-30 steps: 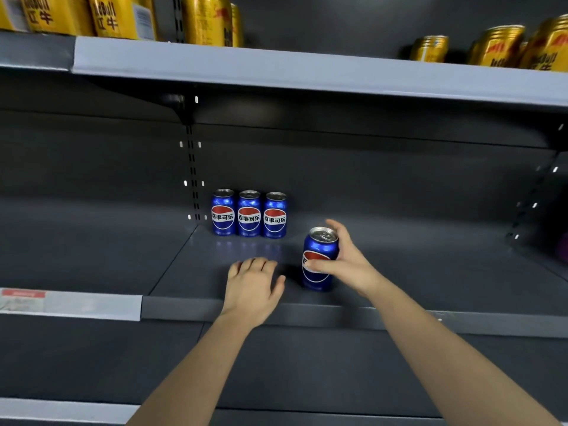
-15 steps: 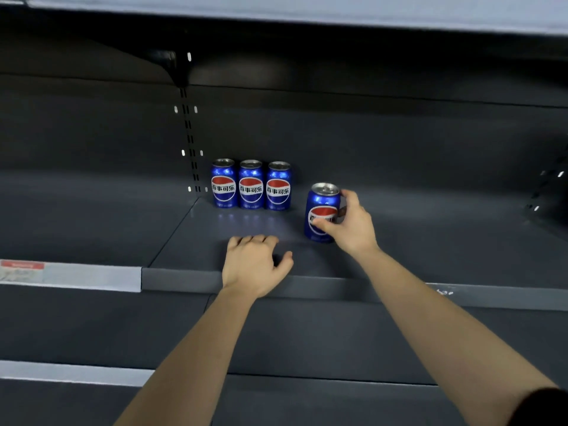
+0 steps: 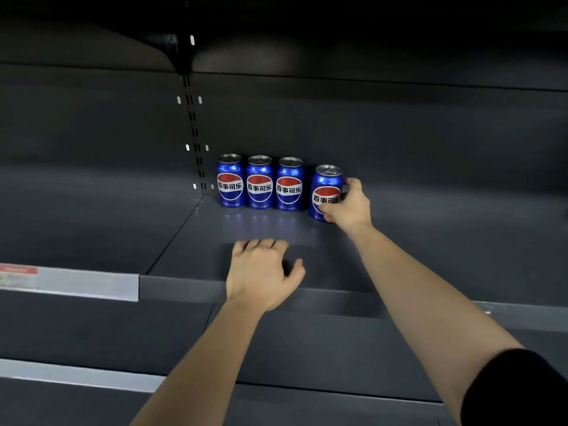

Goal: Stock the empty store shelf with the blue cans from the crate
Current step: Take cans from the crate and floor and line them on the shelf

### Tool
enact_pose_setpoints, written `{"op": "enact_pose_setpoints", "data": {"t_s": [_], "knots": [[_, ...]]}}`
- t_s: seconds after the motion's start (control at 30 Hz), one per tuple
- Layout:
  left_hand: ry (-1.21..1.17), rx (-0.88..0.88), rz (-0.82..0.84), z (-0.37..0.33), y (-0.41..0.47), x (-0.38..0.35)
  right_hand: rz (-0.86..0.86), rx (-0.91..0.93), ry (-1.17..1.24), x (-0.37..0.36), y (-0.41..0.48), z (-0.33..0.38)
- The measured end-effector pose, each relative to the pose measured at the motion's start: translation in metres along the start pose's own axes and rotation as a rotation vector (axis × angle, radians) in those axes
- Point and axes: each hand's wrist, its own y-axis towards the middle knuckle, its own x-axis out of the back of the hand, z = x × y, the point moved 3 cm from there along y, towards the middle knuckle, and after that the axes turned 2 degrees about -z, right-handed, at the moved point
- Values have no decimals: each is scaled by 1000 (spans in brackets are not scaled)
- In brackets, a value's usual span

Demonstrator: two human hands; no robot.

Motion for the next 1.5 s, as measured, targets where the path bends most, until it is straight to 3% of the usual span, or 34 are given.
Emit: {"op": "enact_pose_setpoints", "data": {"t_s": [0.5,0.77,0.93,1.2,1.5], "knots": [[-28,17,-19,0,1,-1,-50,2,47,-27,24,-9],[-40,22,-1,-1,0,2,-11,-66,-69,-23,10,-16],[-23,-8,44,0,-2,3,27,-47,-178,-1,-26,-5],[-101,-43,53,-1,-24,18,98,113,-609,55,-113,15],[-258,-94,-58,-46,-86,26,-100,314,-527,127,-221,-12]]}}
